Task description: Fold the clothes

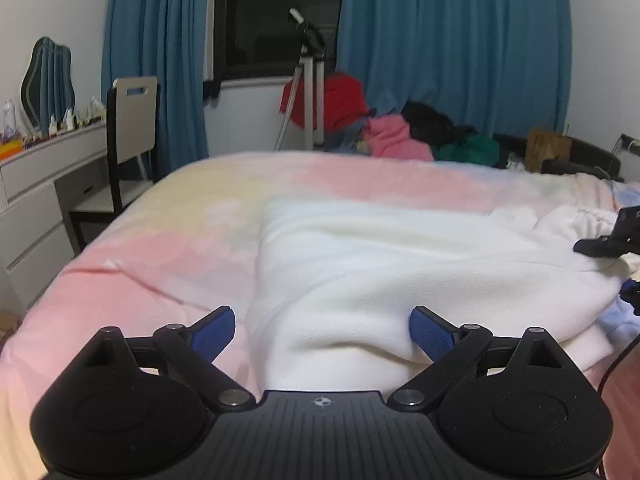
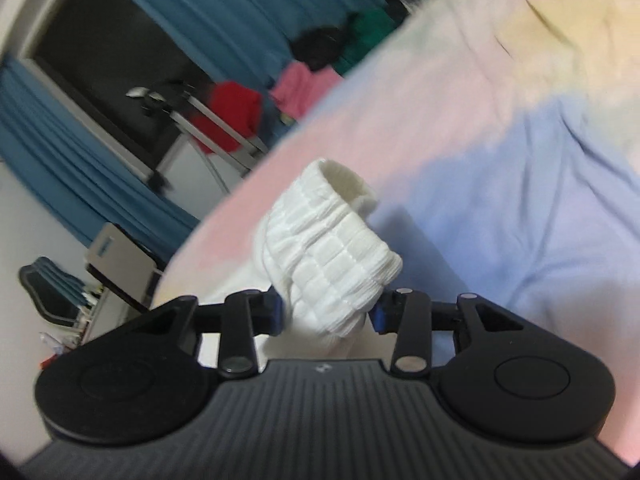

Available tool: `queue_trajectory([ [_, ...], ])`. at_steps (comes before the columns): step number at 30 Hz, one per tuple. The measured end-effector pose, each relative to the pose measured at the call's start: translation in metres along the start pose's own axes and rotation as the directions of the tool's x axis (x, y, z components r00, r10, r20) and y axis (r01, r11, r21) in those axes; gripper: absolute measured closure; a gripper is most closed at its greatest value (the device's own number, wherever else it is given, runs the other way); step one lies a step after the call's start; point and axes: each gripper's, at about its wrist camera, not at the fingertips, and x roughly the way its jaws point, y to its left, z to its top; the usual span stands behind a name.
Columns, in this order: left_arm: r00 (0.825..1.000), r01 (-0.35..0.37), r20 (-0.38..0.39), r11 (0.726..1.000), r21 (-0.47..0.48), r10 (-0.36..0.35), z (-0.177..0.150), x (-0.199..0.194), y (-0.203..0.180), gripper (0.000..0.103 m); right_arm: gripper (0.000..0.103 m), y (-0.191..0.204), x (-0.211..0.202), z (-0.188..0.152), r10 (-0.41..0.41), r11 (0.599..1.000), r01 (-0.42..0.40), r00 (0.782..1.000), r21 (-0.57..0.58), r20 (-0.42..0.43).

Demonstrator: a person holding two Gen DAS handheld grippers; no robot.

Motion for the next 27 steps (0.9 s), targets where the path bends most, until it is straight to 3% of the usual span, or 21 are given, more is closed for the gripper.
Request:
queue_trajectory([
  [1, 1.000, -0.002, -0.002, 1.000, -0.003, 0.002, 0.000, 0.000, 0.001, 0.007, 0.051, -0.001, 0.002, -0.001, 0.000, 1.000, 0.000, 1.000, 0.008, -0.006],
  [6, 1.000, -0.008, 0.006, 1.000, -0.002, 0.008, 0.003, -0.001, 0.006, 0.007, 0.023, -0.009, 0.007, -0.005, -0.034, 0.999, 0.036, 0.999, 0.036, -0.040],
  [10, 1.000, -0.001, -0.001, 1.000, -0.006, 0.001, 0.003, 0.000, 0.009, 0.007, 0.023, -0.004, 0.006, -0.014, -0.052, 0.999, 0.052, 0.998, 0.014, -0.038],
  [12, 1.000, 0.000, -0.008, 1.000, -0.023, 0.000, 0.003, 0.002, 0.012, 0.007, 0.015, -0.002, 0.008, -0.017, -0.066, 0.998, 0.066, 0.997, -0.004, -0.043],
  [14, 1.000, 0.001, -0.024, 0.999, -0.054, -0.002, 0.004, 0.005, 0.017, 0.007, 0.016, -0.003, 0.014, -0.022, -0.062, 0.998, 0.061, 0.996, -0.020, -0.071],
  [17, 0.998, 0.002, -0.054, 0.993, -0.114, -0.008, 0.004, 0.011, 0.026, 0.006, 0.016, -0.014, 0.028, -0.025, 0.003, 0.999, 0.004, 0.988, 0.046, -0.154],
  [22, 0.994, 0.024, -0.098, 0.967, -0.255, -0.051, 0.002, 0.020, 0.045, 0.005, 0.010, -0.015, 0.038, -0.027, 0.053, 0.997, -0.039, 0.976, 0.070, -0.211],
  [27, 0.993, 0.015, -0.106, 0.952, -0.306, -0.049, -0.002, 0.020, 0.053, 0.004, 0.009, 0.008, 0.019, -0.028, 0.219, 0.976, -0.218, 0.964, 0.022, -0.151],
])
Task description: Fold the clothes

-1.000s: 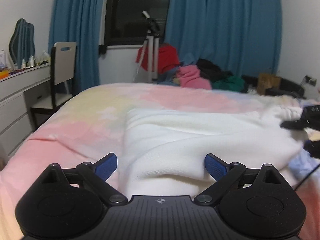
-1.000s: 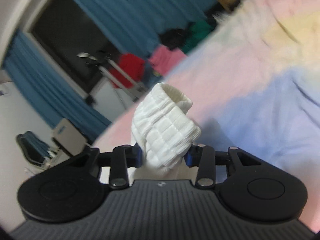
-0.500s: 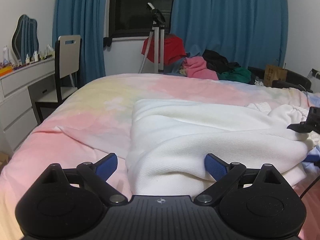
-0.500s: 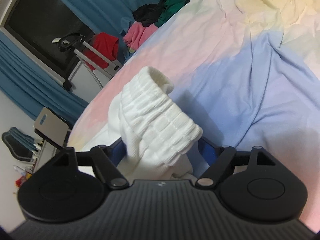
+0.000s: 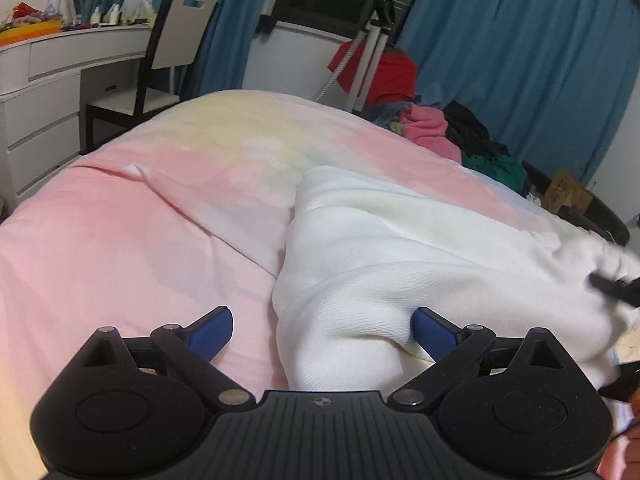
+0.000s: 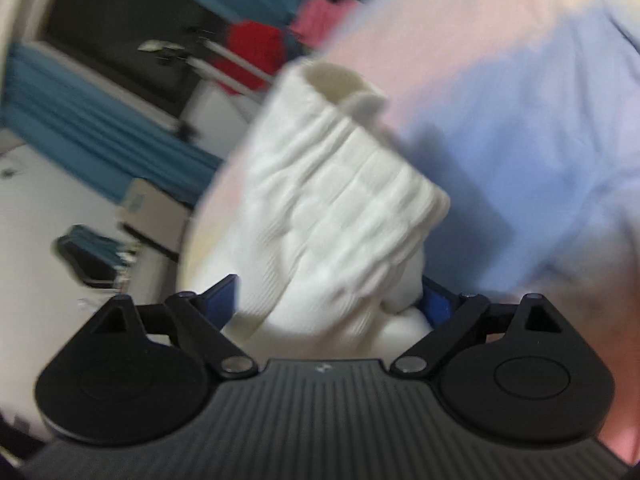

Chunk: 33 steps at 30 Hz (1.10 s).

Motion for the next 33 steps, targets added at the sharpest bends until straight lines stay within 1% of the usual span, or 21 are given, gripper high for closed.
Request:
queue_trajectory([
  [2, 1.000, 0.021, -0.018, 0.999, -0.026, -0.021, 0.002, 0.002, 0.005, 0.004, 0.009, 0.006, 0.001, -0.002, 0.020, 0.999, -0.019, 1.000, -0.049, 0.012],
  [4, 0.998, 0.053, -0.044, 0.997, -0.060, -0.055, 0.004, 0.004, 0.011, 0.004, 0.010, 0.000, 0.008, -0.003, -0.028, 0.999, 0.027, 1.000, -0.023, -0.015],
  [5, 0.996, 0.069, -0.056, 0.995, -0.078, -0.073, 0.005, 0.005, 0.014, 0.004, 0.012, -0.004, 0.012, -0.003, -0.054, 0.999, 0.054, 0.998, -0.007, -0.030],
  [6, 0.994, 0.084, -0.068, 0.992, -0.097, -0.091, 0.006, 0.004, 0.017, 0.005, 0.017, -0.008, 0.016, -0.003, -0.080, 0.997, 0.080, 0.996, 0.009, -0.046],
  [7, 0.991, 0.102, -0.079, 0.987, -0.121, -0.112, 0.008, 0.004, 0.020, 0.006, 0.026, -0.010, 0.018, -0.003, -0.112, 0.994, 0.112, 0.992, 0.012, -0.051],
  [9, 0.983, 0.148, -0.080, 0.970, -0.190, -0.166, 0.012, -0.001, 0.030, 0.006, 0.035, -0.008, 0.018, -0.004, -0.146, 0.989, 0.145, 0.988, -0.007, -0.050],
  [10, 0.975, 0.185, -0.076, 0.954, -0.236, -0.208, 0.015, -0.003, 0.037, 0.006, 0.038, -0.006, 0.017, -0.004, -0.155, 0.988, 0.154, 0.987, -0.017, -0.046],
  [11, 0.964, 0.226, -0.070, 0.932, -0.283, -0.255, 0.017, -0.005, 0.045, 0.006, 0.043, -0.003, 0.016, -0.004, -0.162, 0.987, 0.161, 0.986, -0.027, -0.042],
  [12, 0.949, 0.272, -0.061, 0.903, -0.334, -0.308, 0.019, -0.007, 0.052, 0.004, 0.047, 0.000, 0.015, -0.005, -0.168, 0.985, 0.167, 0.985, -0.036, -0.039],
  [13, 0.935, 0.305, -0.053, 0.875, -0.376, -0.349, 0.020, -0.006, 0.059, 0.003, 0.048, 0.003, 0.013, -0.005, -0.175, 0.984, 0.173, 0.984, -0.044, -0.038],
  [15, 0.915, 0.341, -0.046, 0.829, -0.444, -0.401, 0.022, -0.002, 0.069, 0.003, 0.052, 0.007, 0.012, -0.007, -0.185, 0.981, 0.183, 0.982, -0.057, -0.030],
  [16, 0.909, 0.348, -0.044, 0.812, -0.469, -0.415, 0.022, 0.001, 0.073, 0.003, 0.052, 0.010, 0.013, -0.008, -0.189, 0.980, 0.187, 0.982, -0.063, -0.025],
  [18, 0.911, 0.321, -0.073, 0.809, -0.493, -0.406, 0.020, 0.012, 0.077, 0.001, 0.053, 0.013, 0.012, -0.009, -0.198, 0.977, 0.196, 0.980, -0.082, -0.014],
  [20, 0.892, 0.316, -0.126, 0.799, -0.512, -0.434, 0.020, 0.028, 0.077, 0.000, 0.054, 0.016, 0.012, -0.008, -0.206, 0.973, 0.204, 0.979, -0.106, -0.003],
  [22, 0.895, 0.298, -0.148, 0.811, -0.504, -0.421, 0.021, 0.037, 0.077, 0.000, 0.054, 0.017, 0.011, -0.008, -0.206, 0.971, 0.205, 0.979, -0.120, 0.006],
  [23, 0.894, 0.291, -0.157, 0.811, -0.508, -0.419, 0.021, 0.042, 0.077, 0.000, 0.054, 0.017, 0.011, -0.008, -0.205, 0.971, 0.205, 0.979, -0.120, 0.007],
  [25, 0.887, 0.288, -0.165, 0.796, -0.533, -0.431, 0.018, 0.051, 0.079, 0.000, 0.054, 0.017, 0.010, -0.008, -0.205, 0.972, 0.205, 0.979, -0.119, 0.009],
  [26, 0.884, 0.292, -0.168, 0.796, -0.531, -0.436, 0.018, 0.054, 0.079, 0.000, 0.054, 0.017, 0.010, -0.009, -0.204, 0.972, 0.204, 0.979, -0.118, 0.009],
  [30, 0.876, 0.314, -0.174, 0.805, -0.503, -0.450, 0.018, 0.063, 0.076, 0.001, 0.054, 0.020, 0.013, -0.010, -0.207, 0.971, 0.207, 0.978, -0.117, 0.015],
  [33, 0.875, 0.324, -0.182, 0.823, -0.467, -0.448, 0.016, 0.064, 0.071, 0.006, 0.054, 0.020, 0.015, -0.010, -0.209, 0.971, 0.209, 0.978, -0.113, 0.019],
])
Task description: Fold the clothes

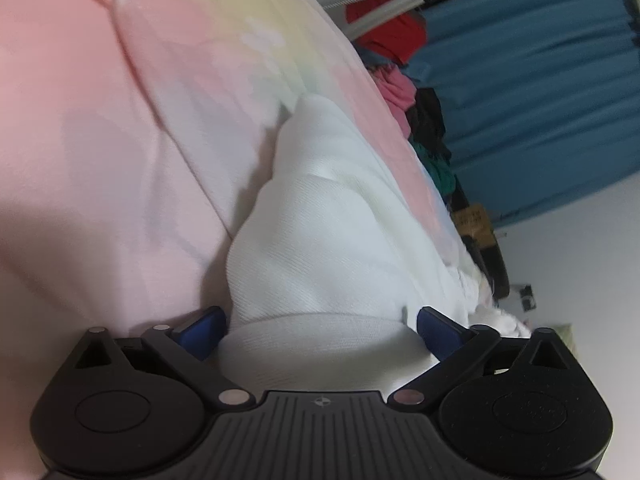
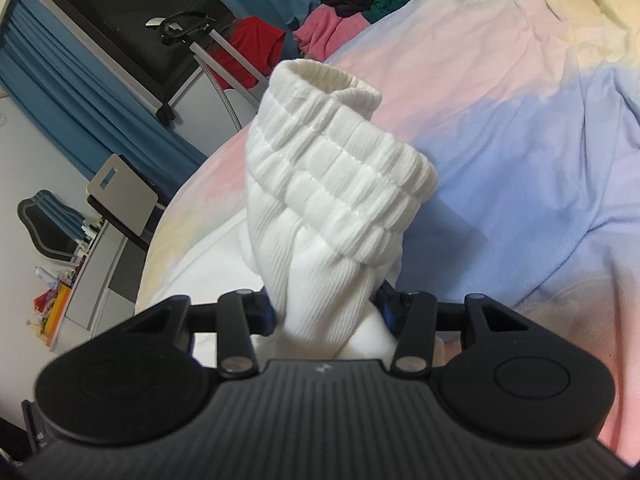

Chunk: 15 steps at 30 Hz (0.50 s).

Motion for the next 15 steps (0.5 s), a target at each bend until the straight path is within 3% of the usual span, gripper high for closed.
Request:
queue_trajectory([
  [1, 1.000, -0.005, 0.002, 1.000, 0.010, 0.005, -0.001, 0.000, -0.001, 0.006, 0.054, 0.000, 0.001, 0.000, -0.002, 1.000, 0.002, 1.000, 0.000, 0.001],
  [7, 0.997, -0.061, 0.041, 0.995, 0.081, 0.058, -0.006, -0.011, -0.015, 0.031, 0.055, -0.001, -0.002, -0.001, 0.020, 1.000, -0.021, 1.000, 0.021, 0.023],
  [12, 0.995, -0.027, 0.103, 0.989, 0.144, 0.012, -0.011, -0.034, -0.044, 0.046, 0.061, -0.004, -0.019, -0.002, 0.101, 0.992, -0.106, 0.992, 0.065, 0.078],
  [15, 0.991, 0.010, 0.128, 0.986, 0.167, -0.032, -0.015, -0.051, -0.064, 0.048, 0.063, -0.002, -0.033, 0.000, 0.121, 0.989, -0.128, 0.988, 0.074, 0.095],
])
